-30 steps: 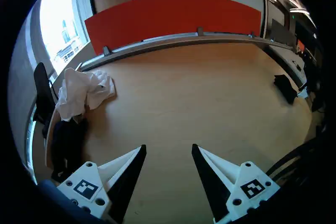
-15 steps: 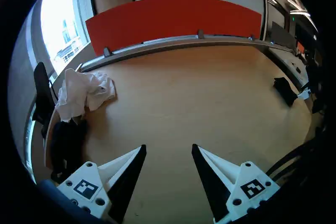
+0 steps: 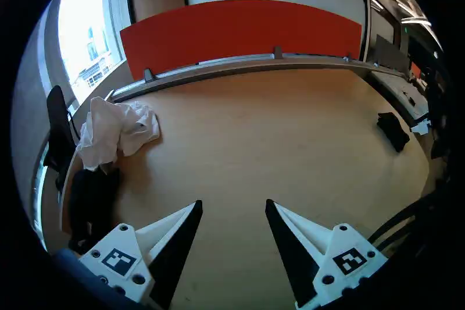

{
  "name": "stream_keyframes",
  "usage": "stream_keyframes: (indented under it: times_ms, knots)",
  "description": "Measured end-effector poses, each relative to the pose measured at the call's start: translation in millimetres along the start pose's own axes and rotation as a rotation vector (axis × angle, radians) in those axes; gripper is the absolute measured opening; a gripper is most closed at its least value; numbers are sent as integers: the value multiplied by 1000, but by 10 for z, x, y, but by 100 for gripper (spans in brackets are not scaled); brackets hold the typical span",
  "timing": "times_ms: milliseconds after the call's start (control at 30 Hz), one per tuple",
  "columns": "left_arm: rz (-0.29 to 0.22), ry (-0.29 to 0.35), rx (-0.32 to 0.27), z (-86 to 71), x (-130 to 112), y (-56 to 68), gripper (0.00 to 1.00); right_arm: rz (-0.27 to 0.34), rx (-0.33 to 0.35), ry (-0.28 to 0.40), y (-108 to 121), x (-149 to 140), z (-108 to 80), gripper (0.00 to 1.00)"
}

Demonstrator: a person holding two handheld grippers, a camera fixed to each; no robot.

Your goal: Fold towel

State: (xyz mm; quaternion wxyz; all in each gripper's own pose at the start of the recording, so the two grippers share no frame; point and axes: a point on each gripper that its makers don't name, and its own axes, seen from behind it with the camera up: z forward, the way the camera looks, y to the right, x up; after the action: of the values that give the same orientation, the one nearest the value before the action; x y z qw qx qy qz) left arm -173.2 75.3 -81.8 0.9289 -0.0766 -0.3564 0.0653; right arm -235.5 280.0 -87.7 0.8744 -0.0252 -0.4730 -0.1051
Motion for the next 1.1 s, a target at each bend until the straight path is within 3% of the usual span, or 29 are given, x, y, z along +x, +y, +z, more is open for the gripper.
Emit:
stream_keyframes:
  times_ms: [500,1100]
  knots:
    - [1,33,-5,-6,160,-22,80,176,-5,240,-155,564,-279,100]
    - [-25,102,6,-15,391,-73,80,261,-20,457,-225,1046,-570,100]
